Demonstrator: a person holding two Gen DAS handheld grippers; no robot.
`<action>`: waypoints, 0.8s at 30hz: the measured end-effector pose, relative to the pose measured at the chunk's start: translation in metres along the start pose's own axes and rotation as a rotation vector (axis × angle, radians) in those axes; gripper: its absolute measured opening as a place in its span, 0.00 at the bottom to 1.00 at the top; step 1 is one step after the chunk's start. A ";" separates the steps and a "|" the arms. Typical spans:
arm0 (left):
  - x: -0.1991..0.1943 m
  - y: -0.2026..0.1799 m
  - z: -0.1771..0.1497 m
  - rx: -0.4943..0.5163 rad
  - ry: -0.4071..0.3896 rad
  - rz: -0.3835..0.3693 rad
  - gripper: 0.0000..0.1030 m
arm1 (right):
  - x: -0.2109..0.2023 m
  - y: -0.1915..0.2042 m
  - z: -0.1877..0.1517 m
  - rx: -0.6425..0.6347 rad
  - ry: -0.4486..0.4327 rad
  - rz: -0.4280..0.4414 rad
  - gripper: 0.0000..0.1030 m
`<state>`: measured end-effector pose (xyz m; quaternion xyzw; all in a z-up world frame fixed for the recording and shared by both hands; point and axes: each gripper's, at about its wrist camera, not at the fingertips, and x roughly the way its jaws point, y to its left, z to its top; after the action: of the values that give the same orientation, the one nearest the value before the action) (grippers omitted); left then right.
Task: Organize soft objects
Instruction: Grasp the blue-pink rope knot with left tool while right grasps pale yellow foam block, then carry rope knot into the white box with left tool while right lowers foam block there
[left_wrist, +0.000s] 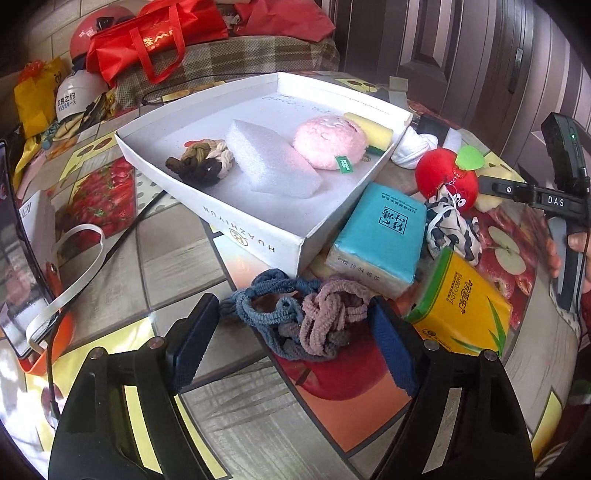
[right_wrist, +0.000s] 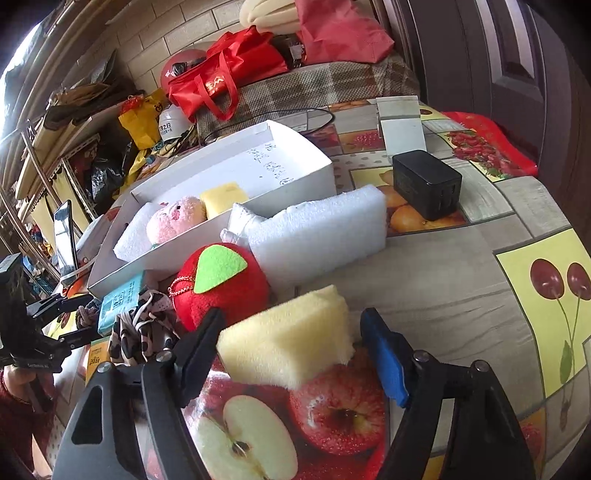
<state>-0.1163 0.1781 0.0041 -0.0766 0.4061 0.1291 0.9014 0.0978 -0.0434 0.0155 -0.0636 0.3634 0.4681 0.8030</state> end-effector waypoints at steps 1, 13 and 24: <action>0.002 -0.002 0.000 0.009 0.006 0.004 0.77 | 0.000 -0.001 0.000 0.004 0.002 0.004 0.71; -0.015 -0.014 -0.002 0.061 -0.079 0.015 0.26 | -0.005 -0.020 -0.002 0.126 -0.023 0.124 0.51; -0.078 -0.010 -0.024 -0.013 -0.432 0.210 0.26 | -0.073 0.016 -0.017 -0.033 -0.348 -0.076 0.51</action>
<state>-0.1800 0.1493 0.0472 -0.0101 0.2087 0.2382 0.9485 0.0545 -0.0934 0.0534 -0.0083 0.2087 0.4471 0.8698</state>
